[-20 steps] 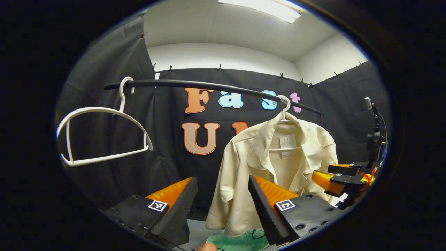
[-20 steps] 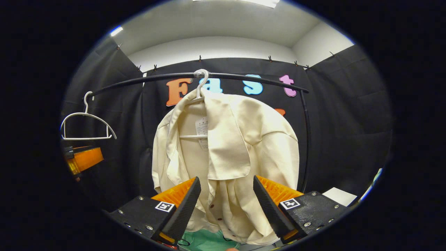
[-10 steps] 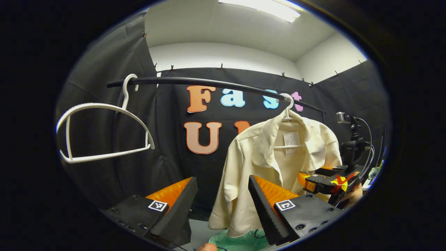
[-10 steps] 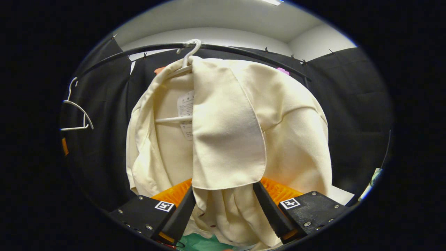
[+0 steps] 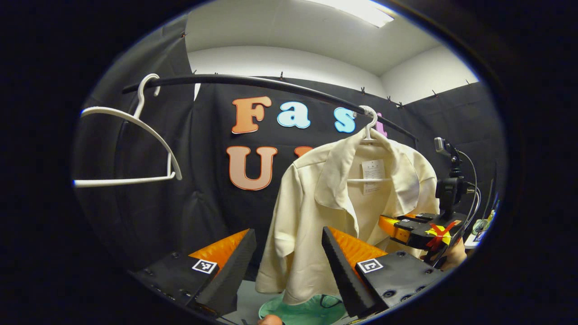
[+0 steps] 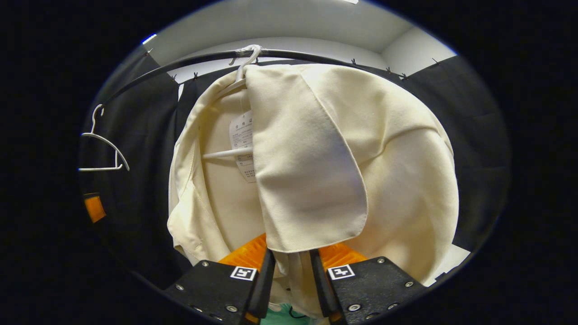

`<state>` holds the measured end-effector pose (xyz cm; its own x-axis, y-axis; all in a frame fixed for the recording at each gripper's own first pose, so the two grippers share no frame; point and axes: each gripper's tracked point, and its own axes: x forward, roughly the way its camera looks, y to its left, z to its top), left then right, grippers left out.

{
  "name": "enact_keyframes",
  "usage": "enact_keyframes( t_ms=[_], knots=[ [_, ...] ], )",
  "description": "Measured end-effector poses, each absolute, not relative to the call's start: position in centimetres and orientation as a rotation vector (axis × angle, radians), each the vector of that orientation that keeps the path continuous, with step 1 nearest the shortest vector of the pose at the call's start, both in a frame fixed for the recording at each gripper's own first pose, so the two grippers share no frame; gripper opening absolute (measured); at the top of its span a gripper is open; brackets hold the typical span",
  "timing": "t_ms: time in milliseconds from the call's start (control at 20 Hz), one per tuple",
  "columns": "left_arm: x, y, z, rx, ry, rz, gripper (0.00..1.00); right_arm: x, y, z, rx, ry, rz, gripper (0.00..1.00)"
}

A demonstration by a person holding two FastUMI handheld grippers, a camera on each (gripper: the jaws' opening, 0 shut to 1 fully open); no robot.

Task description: Grasp the clothes on the hanger with both hands and then place them into the laundry hamper below.

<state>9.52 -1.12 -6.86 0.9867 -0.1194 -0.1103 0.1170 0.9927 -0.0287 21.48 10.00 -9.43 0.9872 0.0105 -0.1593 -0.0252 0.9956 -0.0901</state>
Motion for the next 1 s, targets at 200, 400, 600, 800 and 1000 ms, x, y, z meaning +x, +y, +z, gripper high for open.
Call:
enact_keyframes(
  t_ms=[200, 400, 600, 800, 1000],
  knots=[
    [11.3, -3.7, -7.4, 0.001, 0.110, -0.159, 0.97, 20.8, 9.7, -9.4, -0.068, 0.159, 0.046, 0.16],
    [12.9, -7.4, -8.4, 0.011, 0.118, -0.204, 0.97, 19.5, 9.4, -9.0, -0.057, 0.160, 0.071, 0.08],
    [14.8, -9.9, -9.4, 0.001, 0.124, -0.228, 0.97, 18.7, 8.9, -8.5, -0.070, 0.150, 0.096, 0.05],
    [18.0, -11.5, -10.8, -0.007, 0.141, -0.208, 0.97, 18.1, 8.4, -8.2, -0.064, 0.139, 0.116, 0.05],
    [20.4, -11.6, -12.0, -0.001, 0.149, -0.154, 0.96, 17.4, 8.2, -7.8, -0.072, 0.130, 0.130, 0.05]
  ],
)
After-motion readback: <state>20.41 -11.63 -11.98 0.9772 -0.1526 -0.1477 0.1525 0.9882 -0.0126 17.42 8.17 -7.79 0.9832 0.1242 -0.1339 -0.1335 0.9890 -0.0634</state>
